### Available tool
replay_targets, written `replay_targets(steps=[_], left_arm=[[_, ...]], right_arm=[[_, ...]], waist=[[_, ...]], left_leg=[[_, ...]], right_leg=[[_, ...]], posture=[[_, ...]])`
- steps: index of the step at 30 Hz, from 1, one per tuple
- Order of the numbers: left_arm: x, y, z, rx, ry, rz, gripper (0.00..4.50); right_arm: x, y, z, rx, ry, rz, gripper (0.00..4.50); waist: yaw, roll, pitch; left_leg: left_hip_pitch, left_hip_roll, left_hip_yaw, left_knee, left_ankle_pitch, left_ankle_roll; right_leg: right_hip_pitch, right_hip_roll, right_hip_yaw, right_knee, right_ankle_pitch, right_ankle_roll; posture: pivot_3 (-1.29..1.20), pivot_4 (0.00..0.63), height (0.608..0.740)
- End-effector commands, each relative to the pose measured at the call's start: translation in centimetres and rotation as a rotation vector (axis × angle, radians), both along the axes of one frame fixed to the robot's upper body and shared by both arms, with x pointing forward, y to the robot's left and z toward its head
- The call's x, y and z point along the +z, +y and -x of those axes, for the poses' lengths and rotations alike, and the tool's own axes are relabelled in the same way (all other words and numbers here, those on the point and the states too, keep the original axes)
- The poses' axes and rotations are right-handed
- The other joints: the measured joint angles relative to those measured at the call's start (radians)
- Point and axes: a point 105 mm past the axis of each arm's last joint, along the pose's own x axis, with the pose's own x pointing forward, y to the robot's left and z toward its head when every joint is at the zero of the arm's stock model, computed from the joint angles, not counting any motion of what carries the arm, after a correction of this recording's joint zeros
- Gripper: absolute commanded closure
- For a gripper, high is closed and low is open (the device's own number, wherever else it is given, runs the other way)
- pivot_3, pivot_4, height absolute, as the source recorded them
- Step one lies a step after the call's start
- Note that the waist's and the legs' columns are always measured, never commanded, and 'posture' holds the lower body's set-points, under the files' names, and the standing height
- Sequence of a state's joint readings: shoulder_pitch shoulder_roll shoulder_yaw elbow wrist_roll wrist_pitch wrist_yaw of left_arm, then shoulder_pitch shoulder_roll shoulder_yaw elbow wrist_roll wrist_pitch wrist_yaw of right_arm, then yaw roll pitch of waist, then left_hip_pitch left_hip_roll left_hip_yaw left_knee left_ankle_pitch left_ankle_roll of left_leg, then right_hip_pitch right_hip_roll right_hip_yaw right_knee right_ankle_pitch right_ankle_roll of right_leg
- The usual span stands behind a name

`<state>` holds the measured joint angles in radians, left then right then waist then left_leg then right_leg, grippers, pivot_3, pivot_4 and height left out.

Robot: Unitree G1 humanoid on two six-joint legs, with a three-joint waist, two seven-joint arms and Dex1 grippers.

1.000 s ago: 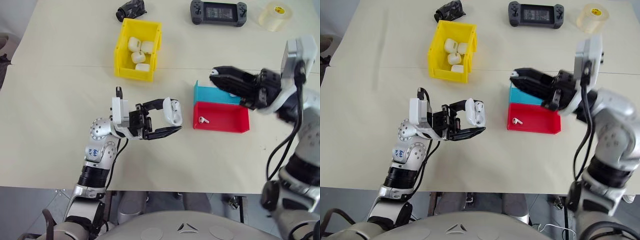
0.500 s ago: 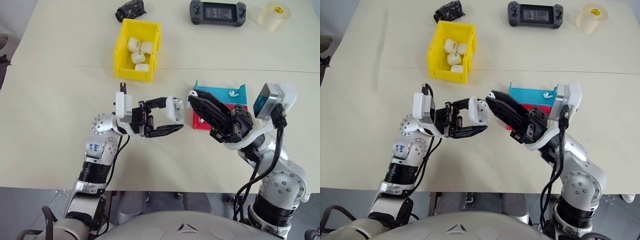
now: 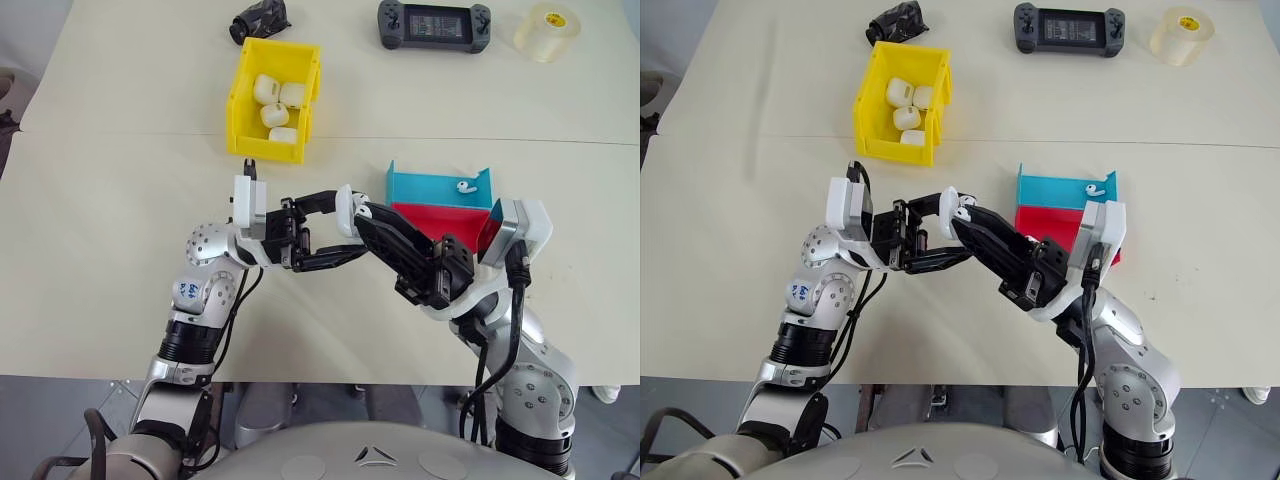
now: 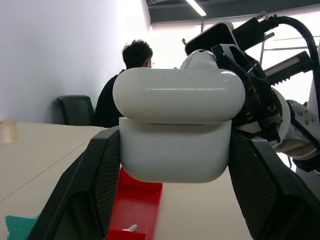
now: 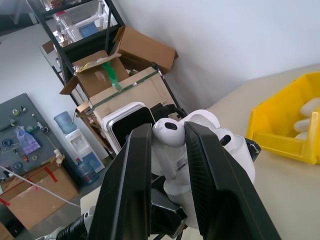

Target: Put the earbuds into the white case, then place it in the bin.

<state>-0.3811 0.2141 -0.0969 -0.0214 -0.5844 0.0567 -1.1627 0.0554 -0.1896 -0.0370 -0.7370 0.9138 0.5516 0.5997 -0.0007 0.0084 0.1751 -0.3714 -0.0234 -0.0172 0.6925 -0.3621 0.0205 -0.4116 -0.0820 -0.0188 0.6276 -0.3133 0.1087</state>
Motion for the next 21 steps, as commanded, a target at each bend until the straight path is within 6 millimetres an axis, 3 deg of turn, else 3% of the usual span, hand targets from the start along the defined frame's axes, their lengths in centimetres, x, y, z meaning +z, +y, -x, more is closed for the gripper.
replay_targets(steps=[1,13,16,20,21], left_arm=[[1.5,-0.1,0.6,-0.018,-0.048,0.037,1.7],[2.0,0.0,0.4,-0.016,-0.044,0.058,1.7],[1.9,0.0,0.5,-0.018,-0.045,0.05,1.7],[1.4,0.1,0.3,-0.003,-0.036,0.021,1.7],[1.0,0.1,0.0,0.025,-0.041,-0.014,1.7]], right_arm=[[-0.3,0.2,0.5,0.018,-0.025,0.014,3.53],[-2.1,0.6,0.8,0.075,0.025,0.06,3.53],[-1.7,0.6,0.7,0.075,-0.003,0.074,2.85],[-1.2,-0.1,0.3,0.02,-0.051,0.104,1.54],[-1.2,-0.6,0.3,0.008,-0.057,0.121,1.54]], waist=[[0.0,0.0,0.0],[0.0,0.0,0.0],[0.0,0.0,0.0],[0.001,0.0,0.0],[0.002,0.0,0.0]], left_leg=[[0.0,0.0,0.0,0.0,0.0,0.0],[0.0,0.0,0.0,0.0,0.0,0.0],[0.0,0.0,0.0,0.0,0.0,0.0],[0.001,0.0,0.0,0.0,0.0,0.0],[0.0,0.0,0.0,0.0,0.0,0.0]], right_leg=[[0.0,0.0,0.0,0.0,0.0,0.0],[0.0,0.0,0.0,0.0,0.0,0.0],[0.0,0.0,0.0,0.0,0.0,0.0],[0.0,0.0,0.0,0.0,0.0,0.0],[0.0,0.0,0.0,0.0,0.0,0.0]], posture=[[0.0,0.15,0.74],[0.0,0.15,0.74],[0.0,0.15,0.74],[0.0,0.15,0.74],[0.0,0.15,0.74]])
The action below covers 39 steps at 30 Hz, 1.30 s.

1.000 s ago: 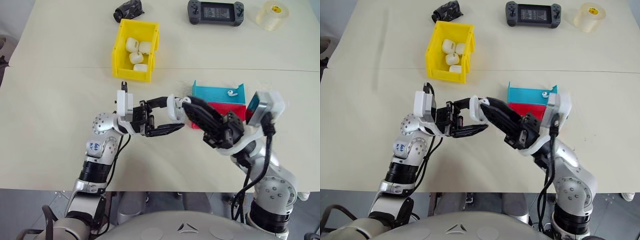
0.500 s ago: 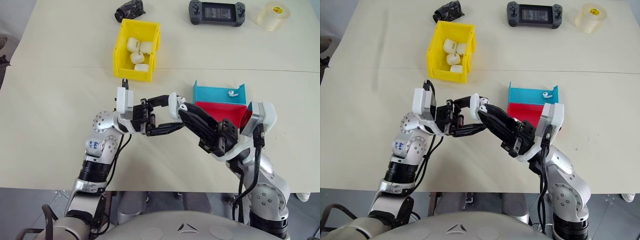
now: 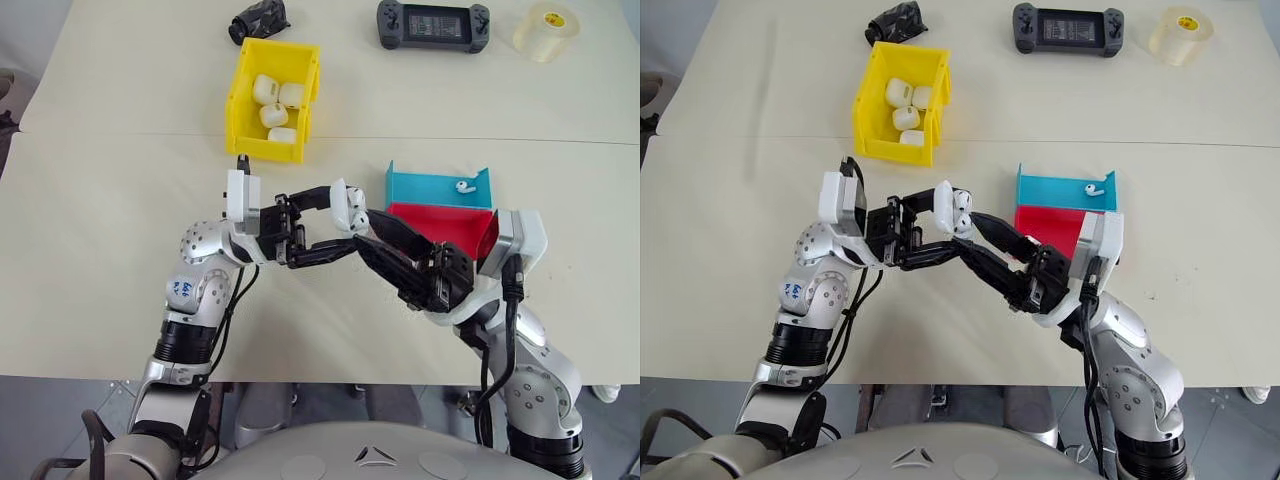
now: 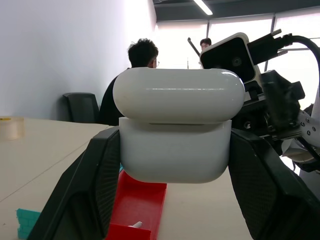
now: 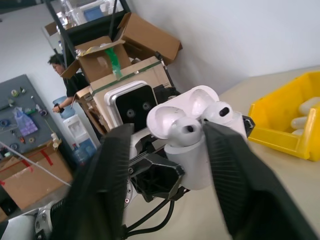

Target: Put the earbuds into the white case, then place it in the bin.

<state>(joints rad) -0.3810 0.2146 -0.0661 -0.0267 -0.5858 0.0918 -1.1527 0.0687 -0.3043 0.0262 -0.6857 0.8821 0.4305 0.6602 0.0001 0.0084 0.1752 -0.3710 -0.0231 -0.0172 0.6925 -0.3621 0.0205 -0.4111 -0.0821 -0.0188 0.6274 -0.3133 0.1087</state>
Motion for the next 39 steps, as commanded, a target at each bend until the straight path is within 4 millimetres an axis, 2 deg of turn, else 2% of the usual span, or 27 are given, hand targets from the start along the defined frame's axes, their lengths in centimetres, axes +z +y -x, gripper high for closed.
replay_targets(steps=[1,5,6,8,12,15,20,24,26,30,32,35,39], left_arm=[[0.5,-0.3,0.2,0.018,-0.067,-0.048,1.7],[-0.8,0.3,-1.1,0.116,-0.127,-0.212,1.7],[-1.6,0.4,-1.3,0.126,-0.17,-0.3,1.7],[-3.0,1.0,-2.1,0.162,-0.213,-0.471,1.7],[-3.2,0.9,-3.0,0.197,-0.221,-0.54,1.7],[-3.7,0.6,-2.8,0.185,-0.223,-0.583,1.7],[-3.8,-0.5,-1.6,0.15,-0.216,-0.578,1.7],[-3.6,-0.8,-1.1,0.131,-0.221,-0.566,1.7],[-3.4,-0.8,-1.1,0.136,-0.226,-0.559,1.7],[-2.9,-0.1,-1.1,0.148,-0.23,-0.529,1.7],[-2.4,0.3,-0.8,0.139,-0.219,-0.481,1.7],[-1.6,0.6,-0.7,0.153,-0.177,-0.408,1.7],[-1.3,1.8,-1.4,0.234,-0.12,-0.367,1.7]], right_arm=[[-0.1,-1.1,0.1,-0.037,-0.024,0.068,1.54],[0.1,-2.7,0.0,-0.069,-0.067,0.151,1.54],[0.3,-2.9,0.0,-0.066,-0.078,0.172,1.71],[1.1,-3.1,-0.3,-0.07,-0.1,0.209,2.24],[1.7,-1.3,-0.8,-0.013,-0.156,0.3,3.5],[1.8,0.2,-1.1,0.028,-0.177,0.345,4.47],[0.8,2.9,-1.8,0.086,-0.159,0.428,4.47],[-1.4,3.0,-2.9,0.059,-0.113,0.552,4.47],[-1.7,2.7,-3.1,0.049,-0.109,0.559,4.47],[-1.9,0.3,-3.4,0.018,-0.067,0.537,4.47],[-2.7,-1.5,-3.6,-0.018,-0.044,0.56,4.47],[-3.3,-2.9,-3.3,-0.031,-0.02,0.567,4.47],[-2.5,-4.7,-2.6,-0.054,-0.019,0.497,4.47]], waist=[[0.002,0.0,0.0],[0.003,0.0,0.0],[0.003,0.0,0.0],[0.003,0.0,0.0],[0.0,0.0,0.0],[0.0,0.0,0.0],[0.002,0.0,0.0],[0.003,0.0,0.0],[0.007,0.0,0.0],[0.007,0.0,0.0],[0.01,0.0,0.0],[0.013,-0.001,0.0],[0.017,-0.001,0.0]], left_leg=[[0.0,0.0,0.0,0.0,0.0,0.0],[0.0,-0.001,0.0,0.0,0.0,0.001],[0.0,0.0,0.0,0.0,0.0,0.0],[0.0,0.0,0.0,0.0,0.0,0.0],[0.001,0.001,0.001,0.0,0.0,0.0],[0.0,0.001,0.0,-0.001,0.0,0.0],[-0.001,0.0,0.0,0.0,0.0,0.0],[-0.001,0.0,0.0,0.0,0.0,0.0],[-0.001,0.0,0.0,0.0,0.0,0.0],[-0.001,-0.001,0.0,0.0,0.0,0.0],[-0.001,-0.001,0.0,0.0,0.0,0.001],[-0.001,0.0,0.0,0.0,0.0,0.001],[-0.001,0.0,0.0,0.0,0.0,0.001]], right_leg=[[0.0,0.0,0.0,0.0,0.0,0.0],[0.001,0.0,0.0,-0.001,0.0,0.0],[0.001,0.0,0.0,-0.001,0.0,0.0],[0.001,0.001,0.0,-0.001,0.0,0.0],[0.0,0.001,0.0,0.0,0.0,0.0],[0.0,0.001,0.0,0.0,0.0,0.0],[0.0,0.0,0.0,0.0,0.0,0.0],[0.0,-0.001,0.0,0.0,0.0,0.0],[0.0,-0.001,-0.001,0.0,0.0,0.0],[0.0,-0.001,-0.001,0.0,0.0,0.0],[0.0,-0.001,-0.001,0.0,0.0,0.0],[0.0,-0.001,-0.001,0.0,0.0,0.0],[0.0,-0.001,0.0,0.0,0.0,0.0]], posture=[[0.0,0.15,0.74],[0.0,0.15,0.74],[0.0,0.15,0.74],[0.0,0.15,0.74],[0.0,0.15,0.74],[0.0,0.15,0.74],[0.0,0.15,0.74],[0.0,0.15,0.74],[0.0,0.15,0.74],[0.0,0.15,0.74],[0.0,0.15,0.74],[0.0,0.15,0.74],[0.0,0.15,0.74]])
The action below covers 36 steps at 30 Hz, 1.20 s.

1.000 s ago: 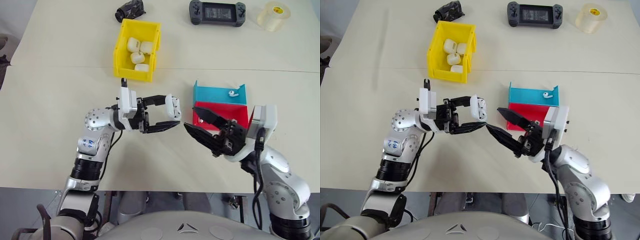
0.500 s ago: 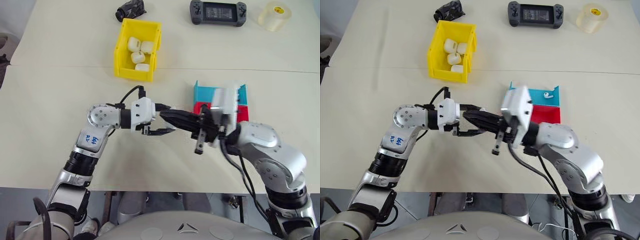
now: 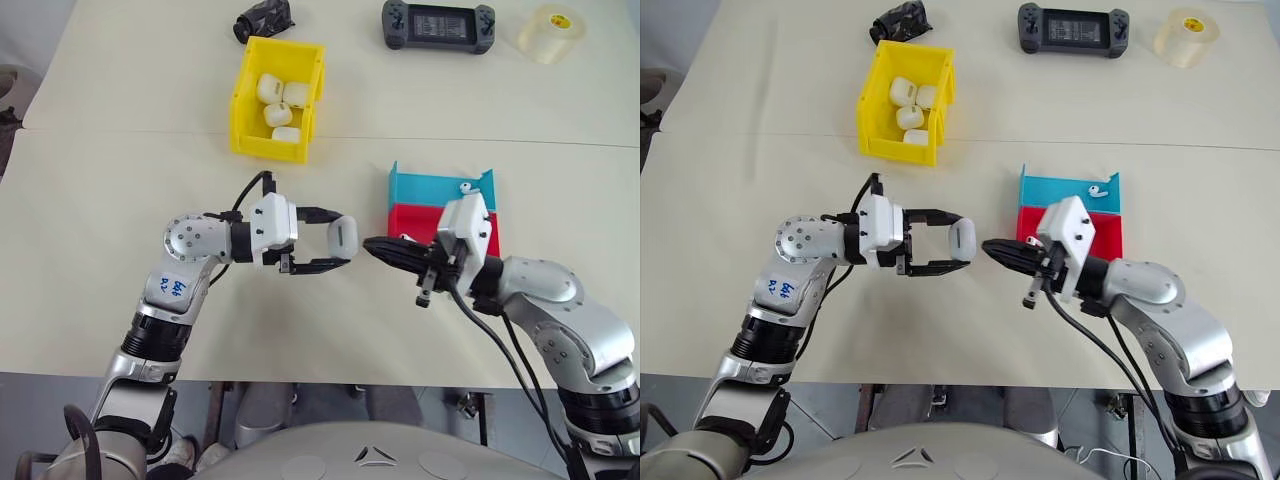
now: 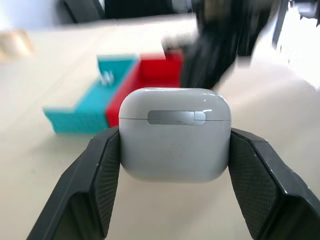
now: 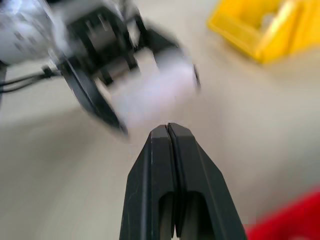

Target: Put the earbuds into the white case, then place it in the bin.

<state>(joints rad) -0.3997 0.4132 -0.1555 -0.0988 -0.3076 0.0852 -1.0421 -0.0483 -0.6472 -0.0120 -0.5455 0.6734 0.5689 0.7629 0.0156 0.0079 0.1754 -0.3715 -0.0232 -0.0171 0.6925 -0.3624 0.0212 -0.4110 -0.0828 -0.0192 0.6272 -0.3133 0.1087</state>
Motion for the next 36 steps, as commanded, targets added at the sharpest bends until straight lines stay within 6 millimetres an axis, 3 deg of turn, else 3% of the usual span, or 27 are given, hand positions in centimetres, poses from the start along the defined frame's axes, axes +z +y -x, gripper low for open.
replay_targets(steps=[1,2,5,10,17,19,22,25,28,31,36], left_arm=[[1.1,1.4,-0.5,0.09,0.007,0.076,1.7],[1.1,2.0,-0.7,0.123,0.015,0.091,1.7],[1.5,4.1,-2.1,0.275,0.039,0.162,1.7],[3.9,7.5,-5.0,0.562,0.014,0.331,1.7],[6.5,8.3,-8.1,0.697,-0.022,0.407,1.7],[6.8,8.2,-9.2,0.713,-0.02,0.402,1.7],[6.6,6.5,-12.9,0.719,0.059,0.373,1.7],[6.1,5.7,-14.9,0.71,0.098,0.331,1.7],[5.9,6.0,-16.4,0.764,0.102,0.308,0.71],[6.2,4.7,-16.2,0.666,0.104,0.299,0.02],[7.0,5.2,-13.6,0.52,0.006,0.287,0.02]], right_arm=[[2.3,-1.4,0.8,-0.005,-0.083,-0.094,4.47],[2.7,-2.0,1.0,-0.022,-0.098,-0.123,4.47],[3.8,-3.7,1.9,-0.099,-0.13,-0.212,3.92],[4.1,-6.4,3.0,-0.269,-0.248,-0.177,2.17],[3.6,-7.4,3.5,-0.332,-0.29,-0.137,0.04],[3.6,-7.3,3.5,-0.336,-0.299,-0.139,0.04],[3.8,-6.8,3.4,-0.337,-0.311,-0.151,0.04],[4.1,-6.2,3.4,-0.335,-0.32,-0.162,0.04],[4.4,-5.7,3.4,-0.337,-0.33,-0.171,0.0],[4.6,-5.3,3.5,-0.34,-0.337,-0.185,0.0],[4.5,-5.3,3.5,-0.343,-0.338,-0.181,0.0]], waist=[[0.002,0.0,0.0],[0.002,0.0,0.0],[0.006,0.0,0.0],[0.012,0.0,0.0],[0.01,-0.001,-0.001],[0.008,-0.001,-0.001],[0.015,-0.002,0.0],[0.013,-0.003,0.0],[0.008,-0.004,0.0],[0.007,-0.004,0.0],[0.008,-0.004,0.0]], left_leg=[[0.0,0.0,0.0,0.0,0.0,0.0],[0.0,0.0,0.0,0.0,0.0,0.0],[0.001,0.0,0.0,0.0,0.0,0.0],[0.001,0.0,0.0,0.001,0.0,0.0],[0.001,-0.001,0.001,0.001,0.0,0.0],[0.001,0.0,0.001,0.001,0.0,0.0],[0.001,-0.001,0.001,0.002,0.001,-0.001],[0.001,-0.003,0.001,0.003,0.001,0.0],[0.001,-0.004,0.002,0.001,0.0,0.001],[0.001,-0.004,0.005,0.0,0.0,0.002],[0.001,-0.004,0.005,0.002,0.0,0.002]], right_leg=[[0.0,0.0,0.0,0.0,0.0,0.0],[0.0,0.0,0.0,0.0,0.0,0.0],[0.0,0.0,0.0,0.0,0.0,0.0],[0.001,0.0,0.0,0.0,0.0,0.0],[0.001,0.001,0.001,0.001,0.001,0.001],[0.001,0.002,0.0,0.001,0.001,0.001],[0.001,0.003,-0.001,0.001,0.001,0.001],[0.001,0.005,-0.002,0.003,0.001,0.001],[0.0,0.005,-0.003,0.006,0.001,0.002],[-0.002,0.004,-0.005,0.007,0.001,0.002],[-0.002,0.003,-0.005,0.008,0.001,0.002]], posture=[[0.0,0.15,0.74],[0.0,0.15,0.74],[0.0,0.15,0.74],[0.0,0.15,0.74],[0.0,0.15,0.74],[0.0,0.15,0.74],[0.0,0.15,0.74],[0.0,0.15,0.74],[0.0,0.15,0.74],[0.0,0.15,0.74],[0.0,0.15,0.74]])
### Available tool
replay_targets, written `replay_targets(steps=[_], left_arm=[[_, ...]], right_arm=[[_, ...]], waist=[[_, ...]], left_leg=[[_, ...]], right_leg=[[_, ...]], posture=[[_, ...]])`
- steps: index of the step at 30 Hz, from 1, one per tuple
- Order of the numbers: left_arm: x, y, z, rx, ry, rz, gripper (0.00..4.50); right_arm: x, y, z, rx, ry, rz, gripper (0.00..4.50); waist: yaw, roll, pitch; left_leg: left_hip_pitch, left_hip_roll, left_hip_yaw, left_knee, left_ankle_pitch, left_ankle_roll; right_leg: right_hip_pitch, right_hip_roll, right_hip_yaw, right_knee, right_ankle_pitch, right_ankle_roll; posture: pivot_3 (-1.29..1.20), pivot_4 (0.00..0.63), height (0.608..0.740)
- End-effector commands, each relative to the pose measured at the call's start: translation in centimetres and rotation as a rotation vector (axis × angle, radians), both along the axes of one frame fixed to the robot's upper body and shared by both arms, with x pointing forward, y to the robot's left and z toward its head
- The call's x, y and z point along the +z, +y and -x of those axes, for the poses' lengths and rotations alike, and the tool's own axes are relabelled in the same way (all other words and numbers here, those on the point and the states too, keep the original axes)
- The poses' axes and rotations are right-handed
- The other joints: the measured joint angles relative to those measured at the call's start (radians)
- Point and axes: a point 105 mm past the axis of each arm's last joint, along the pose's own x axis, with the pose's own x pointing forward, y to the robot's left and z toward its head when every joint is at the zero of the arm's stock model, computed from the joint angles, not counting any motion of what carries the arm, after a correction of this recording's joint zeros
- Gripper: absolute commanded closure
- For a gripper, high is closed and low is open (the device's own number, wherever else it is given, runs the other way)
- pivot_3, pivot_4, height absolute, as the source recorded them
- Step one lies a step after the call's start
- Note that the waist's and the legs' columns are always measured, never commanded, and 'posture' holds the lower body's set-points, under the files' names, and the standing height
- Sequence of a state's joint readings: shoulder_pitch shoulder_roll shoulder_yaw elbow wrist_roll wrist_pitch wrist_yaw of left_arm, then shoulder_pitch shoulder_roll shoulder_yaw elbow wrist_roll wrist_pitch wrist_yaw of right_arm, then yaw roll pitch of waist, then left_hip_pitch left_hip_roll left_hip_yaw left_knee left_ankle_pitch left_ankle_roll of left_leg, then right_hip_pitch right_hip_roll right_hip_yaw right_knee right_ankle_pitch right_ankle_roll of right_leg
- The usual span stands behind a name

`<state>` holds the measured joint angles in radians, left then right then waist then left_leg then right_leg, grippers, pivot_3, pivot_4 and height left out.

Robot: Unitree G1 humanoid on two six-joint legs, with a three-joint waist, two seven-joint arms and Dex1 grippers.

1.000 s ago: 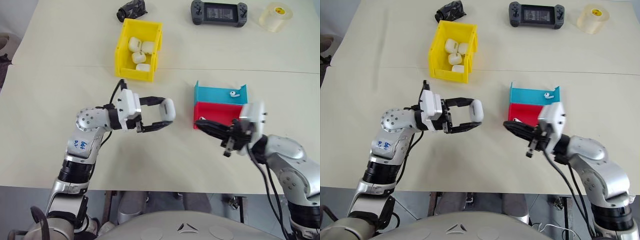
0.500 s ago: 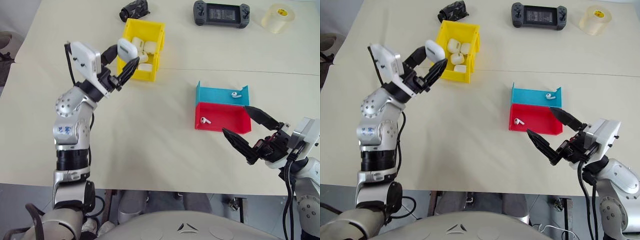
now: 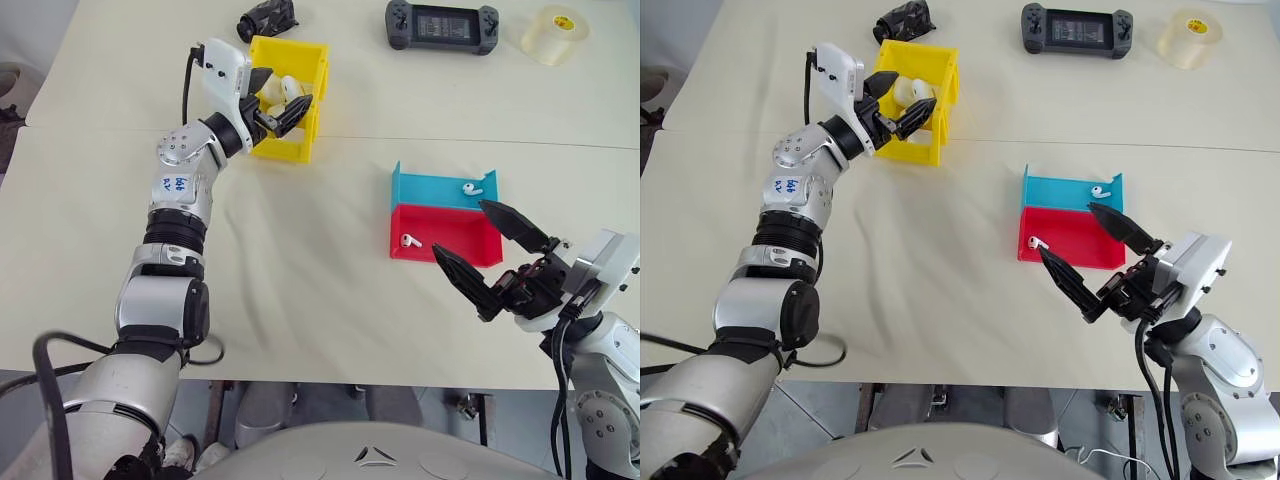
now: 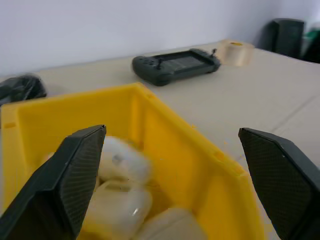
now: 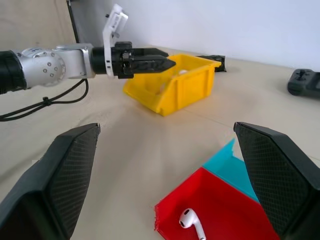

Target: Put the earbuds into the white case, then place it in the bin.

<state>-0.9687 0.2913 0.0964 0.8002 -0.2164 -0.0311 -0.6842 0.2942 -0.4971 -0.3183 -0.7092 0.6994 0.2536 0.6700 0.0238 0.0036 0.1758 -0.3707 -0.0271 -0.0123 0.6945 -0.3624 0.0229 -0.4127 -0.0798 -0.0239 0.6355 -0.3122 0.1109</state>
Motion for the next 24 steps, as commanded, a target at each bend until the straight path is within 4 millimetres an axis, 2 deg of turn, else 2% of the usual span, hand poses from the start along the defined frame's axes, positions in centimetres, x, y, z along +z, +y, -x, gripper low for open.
replay_targets(steps=[1,3,6,8,11,15,20,24], left_arm=[[1.9,0.7,2.2,-0.096,-0.13,-0.024,0.02],[1.6,1.3,4.3,-0.205,-0.132,-0.028,0.02],[0.0,2.6,8.9,-0.4,-0.075,-0.127,0.02],[-1.1,3.8,10.9,-0.424,-0.062,-0.189,0.02],[-2.1,5.3,12.8,-0.412,-0.05,-0.232,0.02],[-2.3,6.9,14.2,-0.337,-0.046,-0.269,0.02],[-2.9,8.1,14.5,-0.218,-0.047,-0.299,0.02],[-2.5,8.4,14.6,-0.146,-0.084,-0.303,0.02]], right_arm=[[0.9,0.2,0.4,0.004,-0.054,0.012,0.0],[0.8,-0.1,0.2,0.008,-0.052,0.028,0.0],[0.7,-0.9,-0.2,0.027,-0.045,0.065,0.0],[0.5,-1.4,-0.5,0.043,-0.04,0.094,0.0],[0.2,-2.2,-1.0,0.074,-0.03,0.122,0.0],[-0.1,-3.1,-2.1,0.136,-0.013,0.174,0.0],[-0.6,-3.6,-3.3,0.156,-0.016,0.209,0.0],[-0.3,-3.5,-3.7,0.174,-0.025,0.225,0.0]], waist=[[-0.003,0.0,0.0],[-0.006,0.0,0.0],[-0.023,0.0,0.0],[-0.025,0.0,0.0],[-0.016,0.0,0.0],[-0.017,0.0,0.0],[-0.007,0.0,0.0],[-0.005,0.0,0.0]], left_leg=[[0.0,0.0,0.0,0.0,0.0,0.0],[0.0,0.002,0.0,0.0,0.0,0.0],[0.0,0.004,0.0,0.0,0.0,-0.001],[0.001,0.004,-0.001,0.0,0.0,-0.001],[0.001,0.004,-0.003,0.0,0.0,-0.001],[0.001,0.004,-0.004,0.001,0.0,-0.001],[0.001,0.004,-0.004,0.0,-0.001,0.0],[0.001,0.004,-0.004,0.0,-0.001,0.0]], right_leg=[[0.0,-0.001,0.001,0.0,0.0,0.0],[0.0,-0.001,0.003,0.0,0.0,0.0],[0.0,-0.001,0.007,0.0,0.0,0.0],[0.001,-0.001,0.007,0.0,0.0,-0.001],[0.003,-0.002,0.007,-0.002,-0.001,-0.001],[0.004,-0.003,0.007,-0.008,0.0,-0.001],[0.004,-0.004,0.007,-0.008,-0.001,-0.001],[0.004,-0.004,0.007,-0.008,-0.001,-0.001]], posture=[[0.0,0.15,0.74],[0.0,0.15,0.74],[0.0,0.15,0.74],[0.0,0.15,0.74],[0.0,0.15,0.74],[0.0,0.15,0.74],[0.0,0.15,0.74],[0.0,0.15,0.74]])
